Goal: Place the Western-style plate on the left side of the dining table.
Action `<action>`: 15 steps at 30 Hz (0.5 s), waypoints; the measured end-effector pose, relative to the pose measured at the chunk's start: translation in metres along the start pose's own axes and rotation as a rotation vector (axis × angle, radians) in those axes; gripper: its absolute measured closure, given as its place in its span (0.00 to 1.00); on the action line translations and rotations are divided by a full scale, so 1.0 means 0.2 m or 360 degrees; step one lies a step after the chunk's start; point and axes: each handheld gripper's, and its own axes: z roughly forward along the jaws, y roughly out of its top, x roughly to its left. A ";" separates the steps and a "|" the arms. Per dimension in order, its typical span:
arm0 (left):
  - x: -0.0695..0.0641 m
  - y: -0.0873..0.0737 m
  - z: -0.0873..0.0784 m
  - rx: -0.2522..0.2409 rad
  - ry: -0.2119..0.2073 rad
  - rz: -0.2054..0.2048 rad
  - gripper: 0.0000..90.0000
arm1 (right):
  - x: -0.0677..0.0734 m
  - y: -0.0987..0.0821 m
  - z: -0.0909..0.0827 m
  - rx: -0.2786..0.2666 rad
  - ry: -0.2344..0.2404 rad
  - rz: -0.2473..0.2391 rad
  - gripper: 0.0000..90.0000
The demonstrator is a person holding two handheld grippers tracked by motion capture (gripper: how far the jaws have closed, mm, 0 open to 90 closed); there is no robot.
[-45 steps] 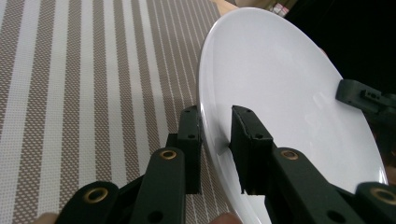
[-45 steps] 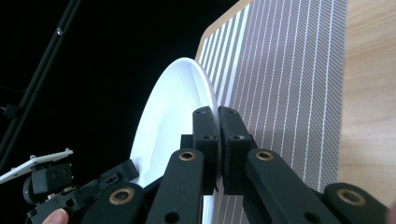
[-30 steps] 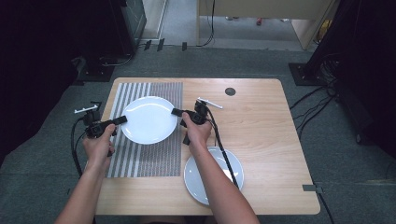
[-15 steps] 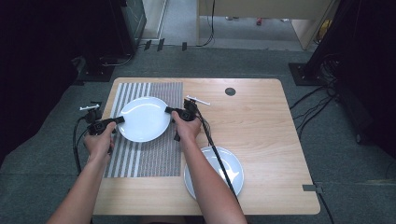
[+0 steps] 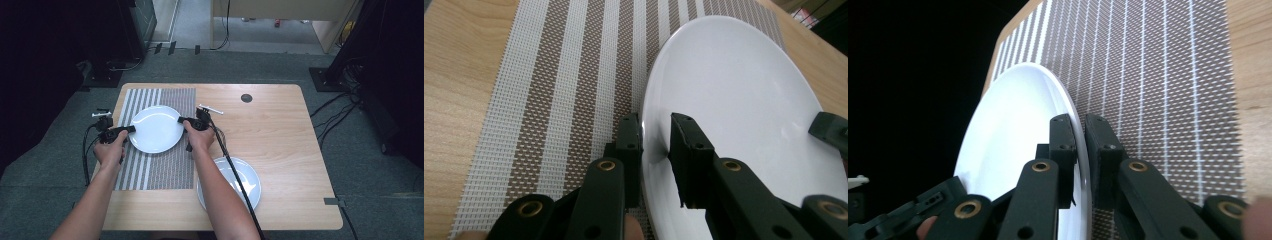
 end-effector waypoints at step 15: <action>-0.02 -0.03 0.00 -0.0126 0.0176 0.0309 0.62 | 0.02 0.01 -0.01 0.0032 -0.0094 -0.0211 0.71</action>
